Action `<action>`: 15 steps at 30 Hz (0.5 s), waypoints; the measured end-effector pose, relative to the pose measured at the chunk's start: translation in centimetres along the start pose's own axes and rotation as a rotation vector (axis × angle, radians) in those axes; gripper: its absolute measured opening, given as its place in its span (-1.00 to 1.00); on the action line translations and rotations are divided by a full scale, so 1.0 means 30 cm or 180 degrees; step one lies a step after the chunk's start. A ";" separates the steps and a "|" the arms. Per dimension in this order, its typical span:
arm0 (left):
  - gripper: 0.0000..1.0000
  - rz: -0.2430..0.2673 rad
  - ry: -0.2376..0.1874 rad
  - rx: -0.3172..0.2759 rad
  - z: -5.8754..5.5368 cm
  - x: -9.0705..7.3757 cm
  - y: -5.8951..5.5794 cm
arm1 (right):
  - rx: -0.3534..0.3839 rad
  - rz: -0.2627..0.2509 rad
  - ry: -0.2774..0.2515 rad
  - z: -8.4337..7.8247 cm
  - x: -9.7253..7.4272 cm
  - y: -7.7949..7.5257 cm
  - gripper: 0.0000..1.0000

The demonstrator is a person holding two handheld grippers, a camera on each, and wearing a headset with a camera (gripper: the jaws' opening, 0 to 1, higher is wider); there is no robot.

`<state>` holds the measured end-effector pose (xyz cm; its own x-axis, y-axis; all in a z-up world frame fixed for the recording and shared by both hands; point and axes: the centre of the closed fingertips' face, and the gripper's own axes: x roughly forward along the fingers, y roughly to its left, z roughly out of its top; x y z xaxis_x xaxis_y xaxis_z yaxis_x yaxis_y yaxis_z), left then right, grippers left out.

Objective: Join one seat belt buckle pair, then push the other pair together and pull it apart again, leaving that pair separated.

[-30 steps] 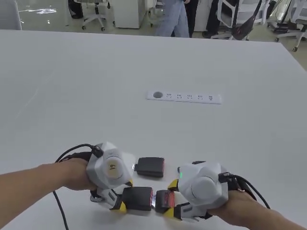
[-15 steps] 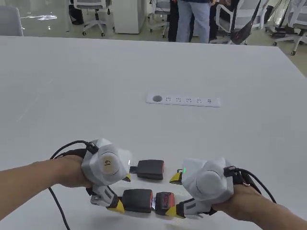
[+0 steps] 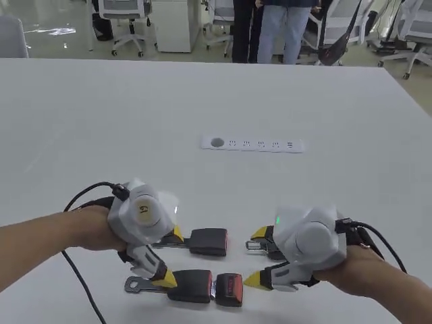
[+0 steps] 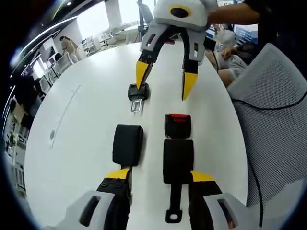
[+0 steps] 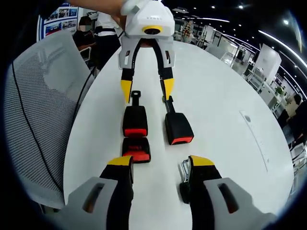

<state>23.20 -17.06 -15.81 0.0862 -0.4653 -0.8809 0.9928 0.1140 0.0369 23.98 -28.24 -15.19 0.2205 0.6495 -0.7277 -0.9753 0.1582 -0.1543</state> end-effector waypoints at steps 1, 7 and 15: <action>-0.04 0.0011 -0.0008 -0.0005 0.004 -0.001 0.008 | 0.0013 -0.0011 -0.0003 -0.009 0.000 -0.008 -0.13; -0.04 0.0040 -0.0050 -0.0010 0.031 0.012 0.058 | 0.0100 -0.0086 -0.0002 -0.041 -0.025 -0.052 -0.12; -0.04 0.0051 -0.0072 -0.0042 0.064 0.037 0.104 | 0.0150 -0.0116 0.0069 -0.090 -0.039 -0.087 -0.12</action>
<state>26.55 -18.91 -15.76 0.1041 -0.4830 -0.8694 0.9901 0.1332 0.0446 26.24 -31.41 -15.73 0.2549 0.6265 -0.7365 -0.9647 0.2167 -0.1496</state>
